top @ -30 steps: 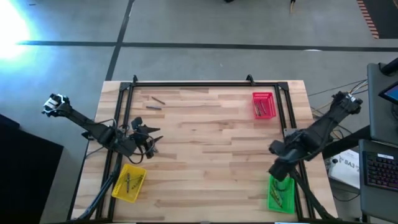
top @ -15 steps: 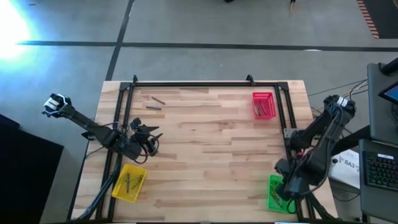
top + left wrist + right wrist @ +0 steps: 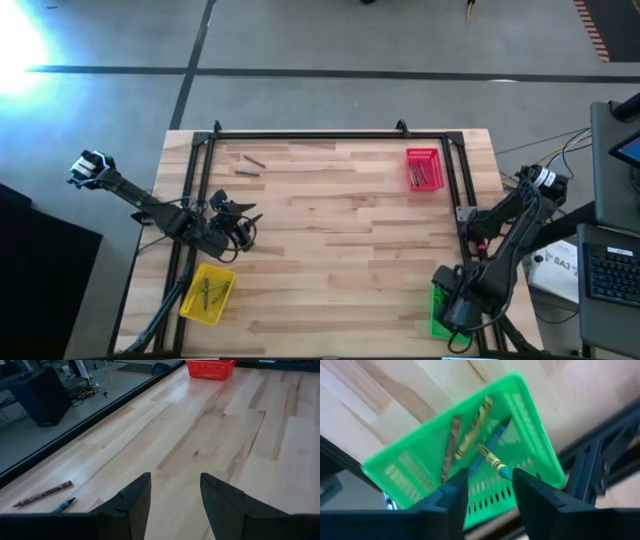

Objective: Sort crayons
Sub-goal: Put the blue crayon into the yellow bin

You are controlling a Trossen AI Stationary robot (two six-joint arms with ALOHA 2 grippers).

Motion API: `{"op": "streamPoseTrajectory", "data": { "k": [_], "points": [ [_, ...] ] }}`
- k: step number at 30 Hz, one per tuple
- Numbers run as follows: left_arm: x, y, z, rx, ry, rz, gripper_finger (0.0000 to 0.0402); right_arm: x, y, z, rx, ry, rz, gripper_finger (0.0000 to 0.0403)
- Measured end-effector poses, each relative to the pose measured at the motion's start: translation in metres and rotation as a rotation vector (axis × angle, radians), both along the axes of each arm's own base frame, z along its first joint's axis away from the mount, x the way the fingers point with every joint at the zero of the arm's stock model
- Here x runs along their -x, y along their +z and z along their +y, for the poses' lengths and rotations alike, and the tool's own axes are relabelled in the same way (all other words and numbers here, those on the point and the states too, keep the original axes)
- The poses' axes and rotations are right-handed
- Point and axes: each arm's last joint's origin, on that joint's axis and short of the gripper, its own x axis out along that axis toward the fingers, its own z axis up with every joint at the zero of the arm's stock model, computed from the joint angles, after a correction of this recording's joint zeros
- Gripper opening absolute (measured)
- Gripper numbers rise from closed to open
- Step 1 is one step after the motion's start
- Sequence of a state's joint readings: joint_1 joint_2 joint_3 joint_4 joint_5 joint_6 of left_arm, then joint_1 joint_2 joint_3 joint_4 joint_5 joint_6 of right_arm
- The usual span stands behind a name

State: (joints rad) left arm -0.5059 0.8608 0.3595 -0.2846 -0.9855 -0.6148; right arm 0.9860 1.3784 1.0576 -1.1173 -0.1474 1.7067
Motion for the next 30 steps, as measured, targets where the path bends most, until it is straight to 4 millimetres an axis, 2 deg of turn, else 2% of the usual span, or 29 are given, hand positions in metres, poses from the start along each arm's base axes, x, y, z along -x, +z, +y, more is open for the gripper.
{"op": "streamPoseTrajectory", "data": {
  "k": [5,12,14,19,21,24,30],
  "points": [
    [0.0,-0.002,0.004,-0.026,0.008,0.044,0.0155,-0.009,0.013,-0.005,0.033,-0.004,-0.164,0.0183],
    [-0.004,-0.004,0.023,0.032,0.065,0.091,0.0155,-0.023,0.051,0.002,0.059,0.141,-0.482,0.0187],
    [-0.006,-0.004,0.031,0.04,0.094,0.11,0.0155,-0.028,0.061,0.002,0.146,0.2,-0.616,0.0187],
    [-0.015,0.007,0.065,0.14,0.107,0.167,0.0149,-0.037,0.078,-0.004,0.538,0.276,-0.934,0.0187],
    [-0.017,0.01,0.082,0.161,0.113,0.198,0.0143,-0.04,0.08,-0.007,0.642,0.26,-0.992,0.0187],
    [-0.015,0.014,0.109,0.193,0.1,0.245,0.0132,-0.043,0.077,-0.012,0.697,0.241,-1.003,0.0187],
    [-0.004,0.004,0.156,0.289,0.144,0.327,0.0115,-0.05,0.051,-0.015,0.741,0.204,-0.948,0.0187]
  ]
}}
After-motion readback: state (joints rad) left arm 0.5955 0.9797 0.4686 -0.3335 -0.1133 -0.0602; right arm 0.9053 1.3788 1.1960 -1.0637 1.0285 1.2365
